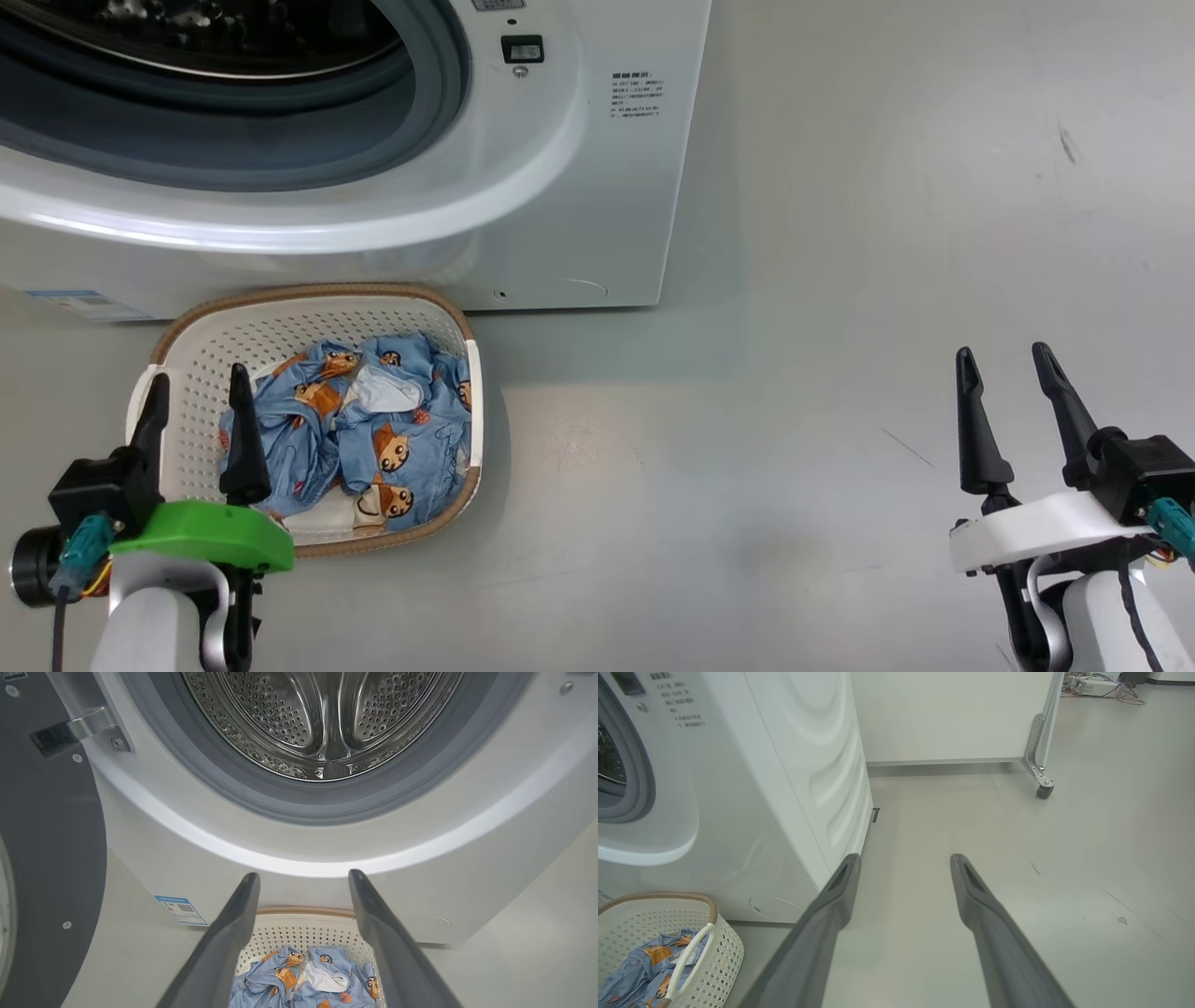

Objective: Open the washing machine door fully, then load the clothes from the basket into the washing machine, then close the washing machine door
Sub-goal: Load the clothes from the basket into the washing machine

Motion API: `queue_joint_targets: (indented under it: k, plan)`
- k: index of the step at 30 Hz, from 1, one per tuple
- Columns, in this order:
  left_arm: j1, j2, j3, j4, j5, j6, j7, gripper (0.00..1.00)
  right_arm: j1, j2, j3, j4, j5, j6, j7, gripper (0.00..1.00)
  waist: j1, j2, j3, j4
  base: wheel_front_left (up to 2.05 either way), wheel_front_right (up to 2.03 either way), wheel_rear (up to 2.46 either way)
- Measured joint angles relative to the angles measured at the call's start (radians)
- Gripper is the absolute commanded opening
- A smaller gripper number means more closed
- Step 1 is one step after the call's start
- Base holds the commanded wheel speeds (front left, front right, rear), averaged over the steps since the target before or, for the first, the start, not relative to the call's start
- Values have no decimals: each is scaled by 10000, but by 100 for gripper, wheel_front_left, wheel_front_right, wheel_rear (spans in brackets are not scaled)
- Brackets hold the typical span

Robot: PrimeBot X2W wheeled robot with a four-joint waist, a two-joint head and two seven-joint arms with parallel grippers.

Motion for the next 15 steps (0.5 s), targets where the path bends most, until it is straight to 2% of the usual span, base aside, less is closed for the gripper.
queue_joint_targets:
  k: [15]
  plan:
    - [-1562,217,-163,1204,-119,-86,151,100,-947,-4,201,-226,-19,0,0,100,0,0,2083,56,0,0,0]
